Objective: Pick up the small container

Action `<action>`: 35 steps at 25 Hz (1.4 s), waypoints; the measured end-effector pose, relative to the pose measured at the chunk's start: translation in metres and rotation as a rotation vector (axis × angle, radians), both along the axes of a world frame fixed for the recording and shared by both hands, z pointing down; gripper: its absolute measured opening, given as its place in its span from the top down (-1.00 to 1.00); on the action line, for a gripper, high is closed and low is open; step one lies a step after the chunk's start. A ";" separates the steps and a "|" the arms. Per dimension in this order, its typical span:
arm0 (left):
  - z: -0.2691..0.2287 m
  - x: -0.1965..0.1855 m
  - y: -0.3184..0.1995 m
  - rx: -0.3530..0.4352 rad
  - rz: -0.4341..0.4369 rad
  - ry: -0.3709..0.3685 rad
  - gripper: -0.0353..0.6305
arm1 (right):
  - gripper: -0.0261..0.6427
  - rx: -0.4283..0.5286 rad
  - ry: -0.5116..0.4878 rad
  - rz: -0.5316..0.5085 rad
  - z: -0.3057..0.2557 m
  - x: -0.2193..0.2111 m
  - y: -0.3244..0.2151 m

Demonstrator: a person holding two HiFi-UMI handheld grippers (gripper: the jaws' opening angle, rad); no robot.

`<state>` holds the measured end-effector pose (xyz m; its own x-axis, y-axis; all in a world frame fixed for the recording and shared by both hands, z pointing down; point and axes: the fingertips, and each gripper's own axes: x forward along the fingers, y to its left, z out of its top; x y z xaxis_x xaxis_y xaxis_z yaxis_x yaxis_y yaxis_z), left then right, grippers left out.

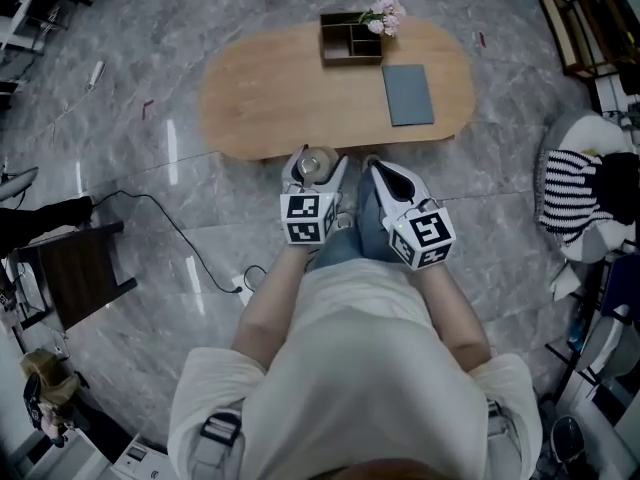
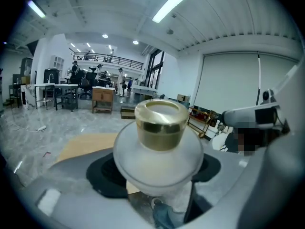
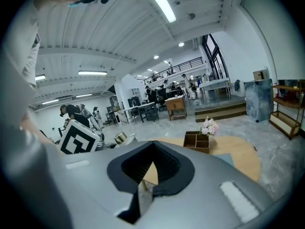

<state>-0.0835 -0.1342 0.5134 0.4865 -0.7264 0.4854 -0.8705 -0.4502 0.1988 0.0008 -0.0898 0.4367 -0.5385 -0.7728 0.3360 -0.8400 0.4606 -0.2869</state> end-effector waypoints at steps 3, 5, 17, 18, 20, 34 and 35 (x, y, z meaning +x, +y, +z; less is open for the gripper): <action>-0.018 -0.002 0.016 0.003 0.006 0.015 -0.14 | 0.93 0.021 0.008 0.006 -0.014 0.003 0.012; -0.029 -0.003 0.029 0.001 0.011 0.025 -0.14 | 0.93 0.032 0.018 0.005 -0.022 0.006 0.021; -0.080 -0.017 0.061 0.037 0.045 0.065 -0.14 | 0.93 0.104 0.056 0.030 -0.053 0.022 0.039; -0.083 -0.019 0.063 0.040 0.042 0.068 -0.15 | 0.93 0.107 0.057 0.026 -0.054 0.020 0.040; -0.087 -0.023 0.065 0.048 0.043 0.069 -0.15 | 0.93 0.111 0.055 0.018 -0.055 0.016 0.041; -0.094 -0.030 0.068 0.064 0.035 0.076 -0.15 | 0.93 0.122 0.073 0.008 -0.058 0.005 0.039; -0.095 -0.029 0.067 0.065 0.034 0.076 -0.14 | 0.93 0.121 0.075 0.007 -0.057 0.005 0.039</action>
